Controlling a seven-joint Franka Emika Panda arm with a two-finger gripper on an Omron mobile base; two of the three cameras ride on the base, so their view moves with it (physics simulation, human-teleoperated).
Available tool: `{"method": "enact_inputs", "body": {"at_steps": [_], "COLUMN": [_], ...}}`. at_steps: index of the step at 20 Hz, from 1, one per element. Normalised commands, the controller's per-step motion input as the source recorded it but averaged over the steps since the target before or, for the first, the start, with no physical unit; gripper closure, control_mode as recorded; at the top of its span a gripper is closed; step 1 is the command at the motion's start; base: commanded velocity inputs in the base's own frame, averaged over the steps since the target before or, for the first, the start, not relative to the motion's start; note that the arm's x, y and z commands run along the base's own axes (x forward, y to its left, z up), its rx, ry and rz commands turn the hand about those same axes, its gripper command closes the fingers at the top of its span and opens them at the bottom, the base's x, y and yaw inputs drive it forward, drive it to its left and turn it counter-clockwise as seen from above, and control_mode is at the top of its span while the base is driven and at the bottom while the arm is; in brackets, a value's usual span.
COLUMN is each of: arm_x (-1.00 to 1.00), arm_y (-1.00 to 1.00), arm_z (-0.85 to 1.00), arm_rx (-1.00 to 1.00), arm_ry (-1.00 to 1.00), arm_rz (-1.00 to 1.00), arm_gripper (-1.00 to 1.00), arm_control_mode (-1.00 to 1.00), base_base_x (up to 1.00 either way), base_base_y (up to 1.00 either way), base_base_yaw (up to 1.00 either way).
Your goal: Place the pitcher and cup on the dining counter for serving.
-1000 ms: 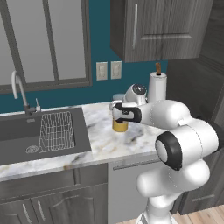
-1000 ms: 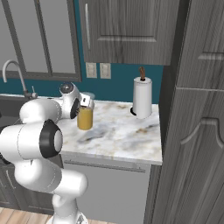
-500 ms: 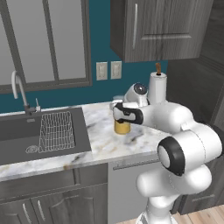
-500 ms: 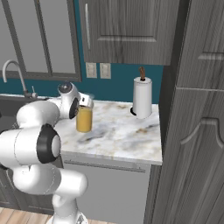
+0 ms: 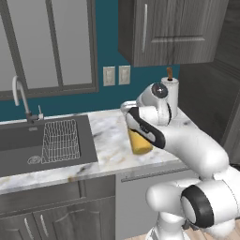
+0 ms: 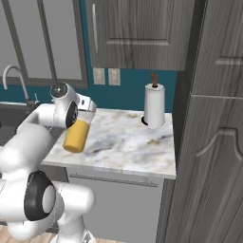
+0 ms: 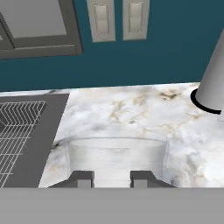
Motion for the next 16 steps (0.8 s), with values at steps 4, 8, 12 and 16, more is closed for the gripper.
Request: {"method": "enact_inputs", "body": {"at_steps": [4, 8, 12, 16], "arm_x": [-0.71, -0.62, -0.70, -0.65], "arm_y": [0.00, 0.00, 0.00, 0.00], "arm_z": [0.83, 0.74, 0.67, 0.37], "arm_rx": [0.00, 0.00, 0.00, 0.00], "arm_ry": [-0.16, -0.22, -0.37, -0.46], "arm_rz": [0.00, 0.01, 0.09, 0.08], "arm_gripper": [1.00, 1.00, 1.00, 1.00], "arm_control_mode": [-1.00, -1.00, -1.00, -1.00], "base_base_x": [0.00, 0.00, 0.00, 0.00], "base_base_y": [0.00, 0.00, 0.00, 0.00], "base_base_yaw": [0.00, 0.00, 0.00, 0.00]}}
